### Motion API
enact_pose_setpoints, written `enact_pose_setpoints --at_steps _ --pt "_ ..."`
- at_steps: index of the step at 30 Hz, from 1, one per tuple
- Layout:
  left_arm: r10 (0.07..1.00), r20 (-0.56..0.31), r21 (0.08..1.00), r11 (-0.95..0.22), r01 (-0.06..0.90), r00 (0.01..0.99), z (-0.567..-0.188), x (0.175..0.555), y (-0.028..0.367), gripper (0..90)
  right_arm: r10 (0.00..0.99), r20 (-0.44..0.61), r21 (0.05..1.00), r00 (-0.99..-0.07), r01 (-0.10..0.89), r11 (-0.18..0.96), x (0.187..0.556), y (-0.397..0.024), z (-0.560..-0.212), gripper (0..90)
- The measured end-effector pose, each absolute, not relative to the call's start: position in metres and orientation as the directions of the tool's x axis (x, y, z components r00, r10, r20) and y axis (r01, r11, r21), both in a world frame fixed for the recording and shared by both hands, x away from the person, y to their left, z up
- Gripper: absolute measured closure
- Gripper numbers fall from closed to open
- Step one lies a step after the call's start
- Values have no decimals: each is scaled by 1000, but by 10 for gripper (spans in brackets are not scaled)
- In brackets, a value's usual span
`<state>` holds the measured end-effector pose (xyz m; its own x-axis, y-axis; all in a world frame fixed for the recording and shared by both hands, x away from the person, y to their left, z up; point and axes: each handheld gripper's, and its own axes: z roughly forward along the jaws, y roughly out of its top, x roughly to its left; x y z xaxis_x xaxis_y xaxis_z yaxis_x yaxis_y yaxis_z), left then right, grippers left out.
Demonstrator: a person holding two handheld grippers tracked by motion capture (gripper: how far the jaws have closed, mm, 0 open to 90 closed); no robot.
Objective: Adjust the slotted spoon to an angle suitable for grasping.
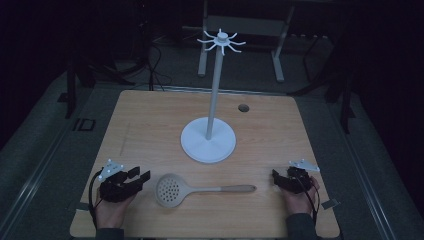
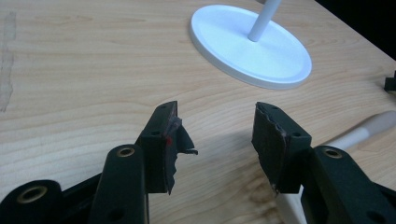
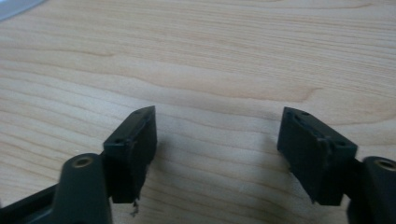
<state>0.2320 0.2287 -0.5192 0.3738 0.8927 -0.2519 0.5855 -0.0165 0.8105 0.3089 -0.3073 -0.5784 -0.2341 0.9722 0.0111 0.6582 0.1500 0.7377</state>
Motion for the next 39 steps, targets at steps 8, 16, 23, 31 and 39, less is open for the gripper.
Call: enact_pose_setpoints --at_steps 8,16,23,31,39 --pt "892 -241 816 -28 577 383 -515 232 225 515 962 55 771 -269 623 131 305 -314 -577 353" --pt "889 -229 821 -42 569 395 -509 235 219 515 942 66 758 -329 630 167 300 -307 -576 607" --pt "886 -221 824 -54 564 408 -506 237 213 514 898 75 740 -435 627 242 285 -288 -575 882" --pt "885 -224 826 -50 561 409 -503 239 211 514 859 67 741 -508 601 298 271 -264 -570 900" --pt "884 -225 828 -49 559 411 -503 239 211 514 850 59 713 -524 618 331 261 -249 -572 900"
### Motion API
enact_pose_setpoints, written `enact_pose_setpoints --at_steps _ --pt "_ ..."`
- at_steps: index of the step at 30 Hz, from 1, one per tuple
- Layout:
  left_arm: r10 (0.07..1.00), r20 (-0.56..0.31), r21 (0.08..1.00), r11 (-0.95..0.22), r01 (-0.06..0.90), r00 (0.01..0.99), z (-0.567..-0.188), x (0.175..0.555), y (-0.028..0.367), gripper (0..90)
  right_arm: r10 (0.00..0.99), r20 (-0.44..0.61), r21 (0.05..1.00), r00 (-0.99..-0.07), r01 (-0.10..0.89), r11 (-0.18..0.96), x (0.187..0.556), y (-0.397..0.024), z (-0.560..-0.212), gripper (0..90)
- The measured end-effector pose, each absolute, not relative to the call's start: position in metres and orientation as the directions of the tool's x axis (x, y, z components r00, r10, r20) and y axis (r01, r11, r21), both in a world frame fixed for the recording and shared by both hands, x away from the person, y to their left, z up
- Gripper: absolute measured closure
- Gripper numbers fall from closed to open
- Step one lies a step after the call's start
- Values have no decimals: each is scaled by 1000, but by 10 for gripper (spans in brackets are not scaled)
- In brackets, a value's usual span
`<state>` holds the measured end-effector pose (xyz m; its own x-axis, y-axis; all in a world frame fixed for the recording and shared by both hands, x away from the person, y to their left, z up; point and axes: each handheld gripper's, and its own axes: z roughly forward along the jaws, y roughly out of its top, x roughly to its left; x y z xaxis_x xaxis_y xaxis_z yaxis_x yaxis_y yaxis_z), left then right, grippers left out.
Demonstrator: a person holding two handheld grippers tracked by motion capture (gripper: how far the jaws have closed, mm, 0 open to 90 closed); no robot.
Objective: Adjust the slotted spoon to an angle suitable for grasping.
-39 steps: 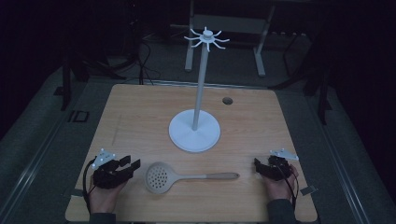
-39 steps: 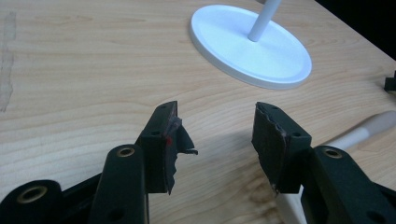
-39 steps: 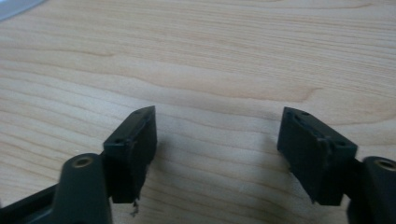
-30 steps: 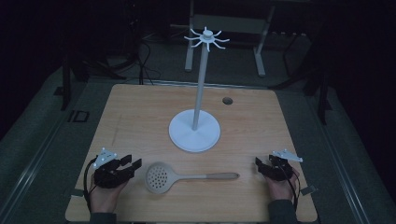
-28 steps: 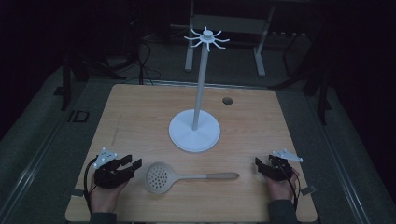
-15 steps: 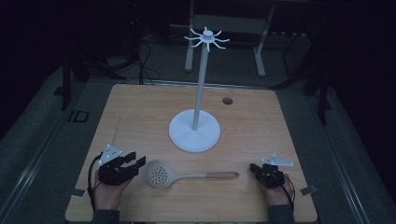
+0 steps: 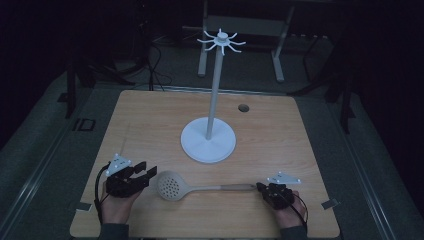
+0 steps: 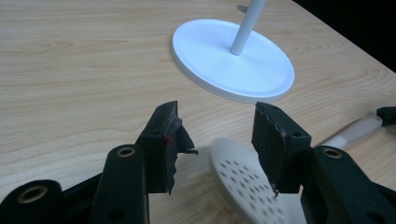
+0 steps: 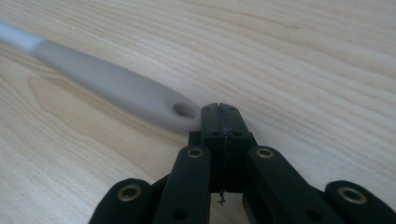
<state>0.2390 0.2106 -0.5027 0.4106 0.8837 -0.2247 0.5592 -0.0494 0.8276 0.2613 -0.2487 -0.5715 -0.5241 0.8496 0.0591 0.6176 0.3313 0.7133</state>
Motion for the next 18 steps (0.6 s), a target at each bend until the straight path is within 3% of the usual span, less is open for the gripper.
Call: enact_pose_setpoints --at_steps 18 --pt "871 -208 829 -84 552 445 -497 249 194 513 865 150 720 -479 652 236 302 -221 -574 900"
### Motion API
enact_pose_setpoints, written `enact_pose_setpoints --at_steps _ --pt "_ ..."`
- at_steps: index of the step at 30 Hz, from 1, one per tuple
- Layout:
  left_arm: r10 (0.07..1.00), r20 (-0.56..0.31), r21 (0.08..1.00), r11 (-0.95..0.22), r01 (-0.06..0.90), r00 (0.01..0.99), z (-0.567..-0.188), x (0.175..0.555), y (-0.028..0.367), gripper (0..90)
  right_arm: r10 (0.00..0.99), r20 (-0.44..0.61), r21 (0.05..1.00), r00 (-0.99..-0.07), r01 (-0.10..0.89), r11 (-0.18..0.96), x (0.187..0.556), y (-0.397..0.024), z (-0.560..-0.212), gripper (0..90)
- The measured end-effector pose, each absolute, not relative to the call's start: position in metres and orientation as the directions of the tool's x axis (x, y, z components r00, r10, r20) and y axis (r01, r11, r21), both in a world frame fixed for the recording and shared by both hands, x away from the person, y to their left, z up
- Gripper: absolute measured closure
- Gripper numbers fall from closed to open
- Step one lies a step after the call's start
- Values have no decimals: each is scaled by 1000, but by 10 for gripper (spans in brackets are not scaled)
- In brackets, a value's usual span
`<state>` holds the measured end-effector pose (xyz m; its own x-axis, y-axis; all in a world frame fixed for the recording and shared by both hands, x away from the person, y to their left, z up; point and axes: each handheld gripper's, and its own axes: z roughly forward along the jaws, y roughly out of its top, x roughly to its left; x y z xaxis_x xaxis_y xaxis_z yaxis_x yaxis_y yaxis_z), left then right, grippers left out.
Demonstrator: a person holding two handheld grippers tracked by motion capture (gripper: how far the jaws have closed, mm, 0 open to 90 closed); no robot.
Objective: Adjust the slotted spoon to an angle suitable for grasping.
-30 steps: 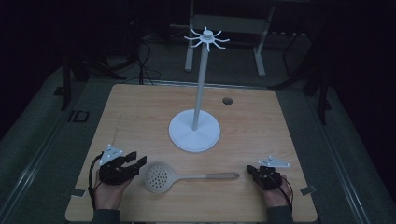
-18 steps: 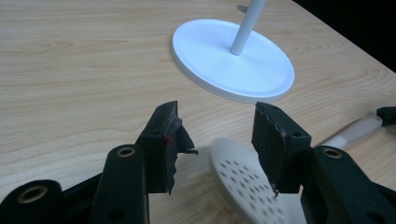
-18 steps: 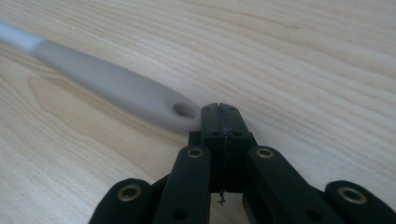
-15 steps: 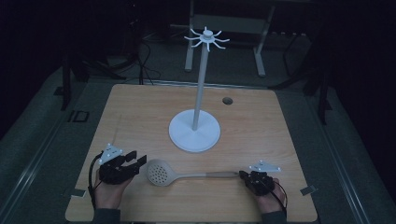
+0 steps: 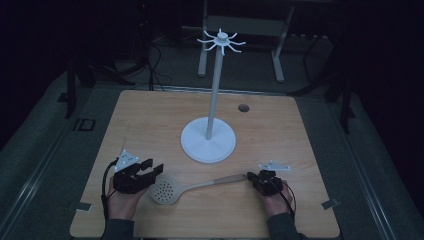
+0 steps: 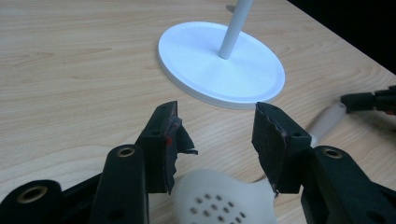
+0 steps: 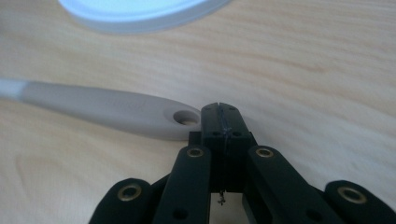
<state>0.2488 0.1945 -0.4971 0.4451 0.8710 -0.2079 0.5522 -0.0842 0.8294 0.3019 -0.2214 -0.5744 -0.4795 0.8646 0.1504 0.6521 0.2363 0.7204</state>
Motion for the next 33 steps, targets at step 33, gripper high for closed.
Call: enact_pose_setpoints --at_steps 33 --pt "859 -183 834 -122 538 479 -487 259 184 522 852 34 752 -522 575 322 308 -231 -553 856"
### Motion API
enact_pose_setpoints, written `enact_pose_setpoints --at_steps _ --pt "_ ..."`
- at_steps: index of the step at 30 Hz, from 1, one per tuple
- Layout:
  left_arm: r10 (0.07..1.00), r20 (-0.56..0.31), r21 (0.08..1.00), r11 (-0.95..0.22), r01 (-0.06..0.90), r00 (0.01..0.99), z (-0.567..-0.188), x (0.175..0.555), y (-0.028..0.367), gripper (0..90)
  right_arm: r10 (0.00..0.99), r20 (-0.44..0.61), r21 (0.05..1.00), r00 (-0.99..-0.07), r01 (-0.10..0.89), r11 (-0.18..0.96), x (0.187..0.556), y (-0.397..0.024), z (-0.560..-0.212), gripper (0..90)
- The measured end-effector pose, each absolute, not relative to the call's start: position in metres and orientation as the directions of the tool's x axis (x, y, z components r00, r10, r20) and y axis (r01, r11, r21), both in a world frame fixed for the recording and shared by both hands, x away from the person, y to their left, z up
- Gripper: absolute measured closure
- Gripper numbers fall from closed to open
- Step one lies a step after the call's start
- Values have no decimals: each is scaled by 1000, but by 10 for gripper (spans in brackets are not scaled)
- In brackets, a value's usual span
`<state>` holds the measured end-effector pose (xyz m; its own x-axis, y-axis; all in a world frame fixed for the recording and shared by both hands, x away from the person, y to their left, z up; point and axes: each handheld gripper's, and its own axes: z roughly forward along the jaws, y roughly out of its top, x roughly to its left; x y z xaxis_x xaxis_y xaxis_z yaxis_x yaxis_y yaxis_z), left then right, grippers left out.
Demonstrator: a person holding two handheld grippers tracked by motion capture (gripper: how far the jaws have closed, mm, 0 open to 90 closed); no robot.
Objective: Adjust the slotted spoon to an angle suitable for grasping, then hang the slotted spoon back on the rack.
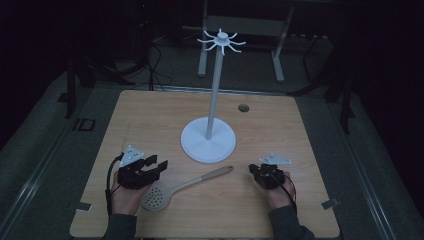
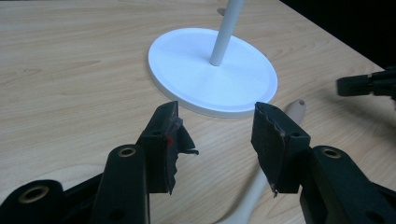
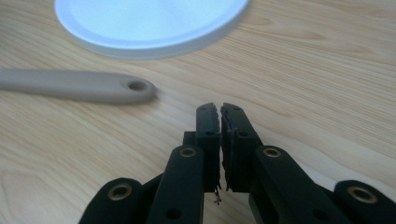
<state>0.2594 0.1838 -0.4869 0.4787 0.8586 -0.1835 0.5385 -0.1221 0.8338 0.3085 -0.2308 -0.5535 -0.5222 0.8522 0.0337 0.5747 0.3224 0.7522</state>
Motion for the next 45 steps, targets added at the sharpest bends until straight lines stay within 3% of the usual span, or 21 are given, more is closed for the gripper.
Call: enact_pose_setpoints --at_steps 7,15,33,45 --pt "855 -170 834 -139 533 489 -482 264 177 521 863 17 759 -506 568 318 299 -251 -555 853" --pt "849 -156 830 -165 532 505 -480 270 169 521 895 79 798 -439 565 207 297 -279 -556 856" --pt "817 -91 805 -276 525 569 -475 288 141 523 905 47 808 -423 548 215 299 -289 -567 853" --pt "798 -70 777 -333 534 599 -475 303 124 520 901 27 818 -433 528 229 300 -287 -571 684"
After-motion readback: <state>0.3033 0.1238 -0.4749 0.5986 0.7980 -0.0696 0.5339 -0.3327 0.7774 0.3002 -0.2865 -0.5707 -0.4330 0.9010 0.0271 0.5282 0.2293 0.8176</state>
